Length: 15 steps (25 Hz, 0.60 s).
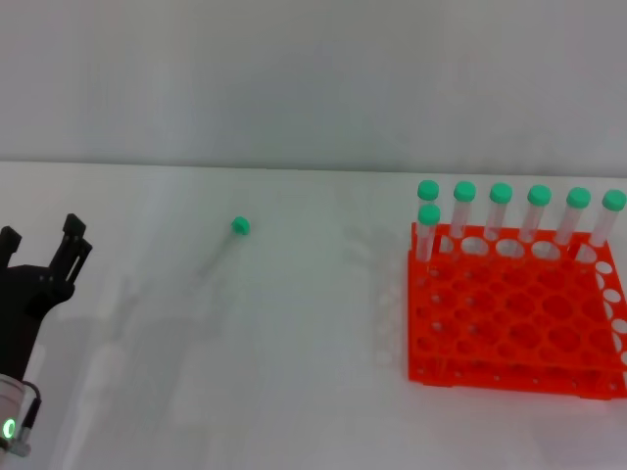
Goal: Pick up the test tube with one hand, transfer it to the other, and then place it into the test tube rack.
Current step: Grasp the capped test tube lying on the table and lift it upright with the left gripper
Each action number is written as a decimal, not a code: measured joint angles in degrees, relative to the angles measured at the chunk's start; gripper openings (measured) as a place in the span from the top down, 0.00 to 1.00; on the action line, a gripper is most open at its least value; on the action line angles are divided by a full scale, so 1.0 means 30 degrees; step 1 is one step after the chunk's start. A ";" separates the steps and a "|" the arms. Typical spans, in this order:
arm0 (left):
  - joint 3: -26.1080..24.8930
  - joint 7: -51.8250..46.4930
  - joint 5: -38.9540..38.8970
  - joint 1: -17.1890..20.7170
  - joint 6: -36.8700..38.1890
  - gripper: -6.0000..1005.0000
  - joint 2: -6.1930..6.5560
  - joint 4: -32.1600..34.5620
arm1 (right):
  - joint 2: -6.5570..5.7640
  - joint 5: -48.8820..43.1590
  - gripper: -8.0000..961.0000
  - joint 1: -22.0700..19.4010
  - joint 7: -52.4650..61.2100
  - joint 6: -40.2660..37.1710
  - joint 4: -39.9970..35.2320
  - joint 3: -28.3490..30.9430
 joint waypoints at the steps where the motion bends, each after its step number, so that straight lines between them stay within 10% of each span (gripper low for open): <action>1: -0.0093 -0.0010 0.0000 -0.0025 -0.0043 0.12 0.0005 -0.0101 | 0.0003 -0.0001 0.09 -0.0001 0.0005 0.0017 -0.0101 -0.0011; 15: -0.0504 -0.0549 0.0122 -0.0326 -0.0519 0.12 0.0023 -0.0316 | 0.0012 -0.0073 0.09 0.0033 0.0150 0.0455 -0.0416 -0.0022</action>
